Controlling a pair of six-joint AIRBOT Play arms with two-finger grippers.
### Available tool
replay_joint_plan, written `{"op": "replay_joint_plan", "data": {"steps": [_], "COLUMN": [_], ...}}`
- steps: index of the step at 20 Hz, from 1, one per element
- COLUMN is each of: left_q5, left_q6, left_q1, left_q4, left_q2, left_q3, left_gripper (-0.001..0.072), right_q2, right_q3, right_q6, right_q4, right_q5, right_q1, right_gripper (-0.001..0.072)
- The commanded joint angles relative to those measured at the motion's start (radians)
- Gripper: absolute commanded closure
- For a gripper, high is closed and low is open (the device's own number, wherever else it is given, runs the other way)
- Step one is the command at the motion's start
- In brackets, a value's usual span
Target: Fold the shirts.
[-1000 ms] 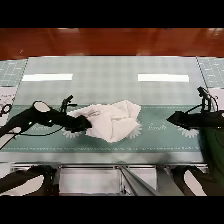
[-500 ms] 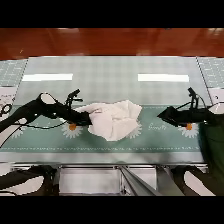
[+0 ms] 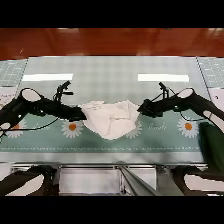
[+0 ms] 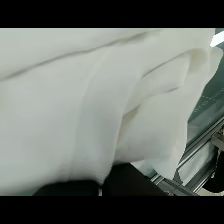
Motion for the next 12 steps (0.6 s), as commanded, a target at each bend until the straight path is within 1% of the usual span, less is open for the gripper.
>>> {"op": "replay_joint_plan", "data": {"steps": [1,2,3,4,5,7,10,12], "left_q5": [-0.007,-0.007,0.001,0.000,-0.004,-0.012,-0.003,0.029], "left_q6": [-0.001,-0.001,-0.001,0.000,-0.001,-0.001,-0.045,-0.073], "left_q1": [0.006,0.006,0.009,0.019,0.040,0.101,0.216,0.274], "left_q4": [0.000,0.000,0.000,-0.001,-0.003,-0.011,-0.037,-0.037], "left_q2": [0.014,0.014,0.014,0.014,0.017,0.048,0.142,0.210], "left_q3": [0.001,0.001,0.001,0.008,0.027,0.110,0.330,0.500], "left_gripper": [0.0690,0.0690,0.0690,0.0690,0.0690,0.0690,0.0690,0.0690], "right_q2": [-0.109,-0.117,-0.118,-0.118,-0.115,-0.073,0.079,0.189], "right_q3": [0.114,0.133,0.149,0.169,0.206,0.323,0.602,0.801], "right_q6": [-0.003,-0.003,-0.012,-0.024,-0.026,-0.003,0.089,0.124], "right_q4": [0.000,0.000,0.000,0.000,-0.012,-0.101,-0.299,-0.409], "right_q5": [0.025,0.023,0.020,0.029,0.065,0.140,0.198,0.200], "right_q1": [0.061,0.069,0.075,0.074,0.073,0.058,0.012,-0.014], "right_gripper": [0.0368,0.0457,0.0648,0.0688,0.0688,0.0689,0.0689,0.0689]}}
